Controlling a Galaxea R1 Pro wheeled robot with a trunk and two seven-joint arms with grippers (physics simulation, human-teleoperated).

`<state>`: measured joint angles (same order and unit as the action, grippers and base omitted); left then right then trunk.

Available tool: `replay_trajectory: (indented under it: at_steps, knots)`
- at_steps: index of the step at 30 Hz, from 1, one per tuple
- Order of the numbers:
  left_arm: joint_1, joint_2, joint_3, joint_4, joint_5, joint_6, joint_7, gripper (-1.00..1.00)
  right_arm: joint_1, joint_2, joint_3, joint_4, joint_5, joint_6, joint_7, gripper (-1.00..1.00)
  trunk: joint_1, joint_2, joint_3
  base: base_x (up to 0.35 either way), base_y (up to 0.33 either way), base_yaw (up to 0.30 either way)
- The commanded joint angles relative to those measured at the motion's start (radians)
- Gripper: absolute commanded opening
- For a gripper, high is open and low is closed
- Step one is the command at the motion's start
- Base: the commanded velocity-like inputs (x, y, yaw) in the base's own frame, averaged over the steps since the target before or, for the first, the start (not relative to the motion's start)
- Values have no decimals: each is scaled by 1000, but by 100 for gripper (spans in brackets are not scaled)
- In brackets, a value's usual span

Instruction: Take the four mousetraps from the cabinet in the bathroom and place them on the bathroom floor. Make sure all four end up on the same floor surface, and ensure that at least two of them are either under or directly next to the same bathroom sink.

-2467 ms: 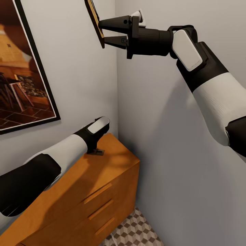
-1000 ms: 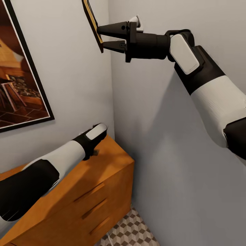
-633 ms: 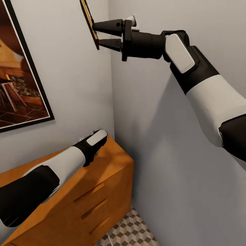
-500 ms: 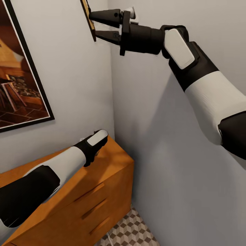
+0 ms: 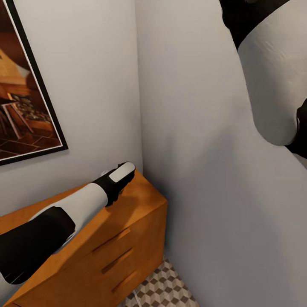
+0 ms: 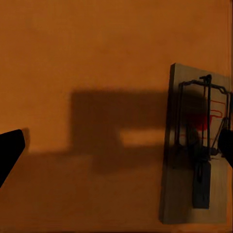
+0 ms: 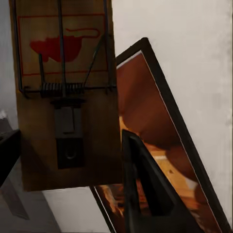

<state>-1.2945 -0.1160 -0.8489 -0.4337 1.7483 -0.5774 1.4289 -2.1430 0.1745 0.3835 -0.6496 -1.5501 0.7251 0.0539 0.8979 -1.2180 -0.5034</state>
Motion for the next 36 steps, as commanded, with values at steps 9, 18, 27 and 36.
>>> replay_trajectory:
  at_steps: [9, 18, 27, 36]
  knots:
    - [-2, 0, -7, 0, 7, 41, -33, 100, -12, 0, 2, -1, -9, -8, -11, -100, 0, 0, -1, 0, 0, 0]
    - [-3, 0, -7, -43, 6, 45, -27, 100, -13, 0, 3, -7, -10, -9, -11, -100, 0, 0, -1, 0, 0, 0]
    - [-3, 9, -5, -121, 5, 47, -25, 100, -12, 0, 6, -7, -10, -9, -11, -100, 0, 0, -1, 0, 0, 0]
    - [-8, 71, 5, -388, 2, 137, 79, 100, -12, 0, 6, -7, -10, -9, -11, -100, 0, 0, -1, 0, 0, 0]
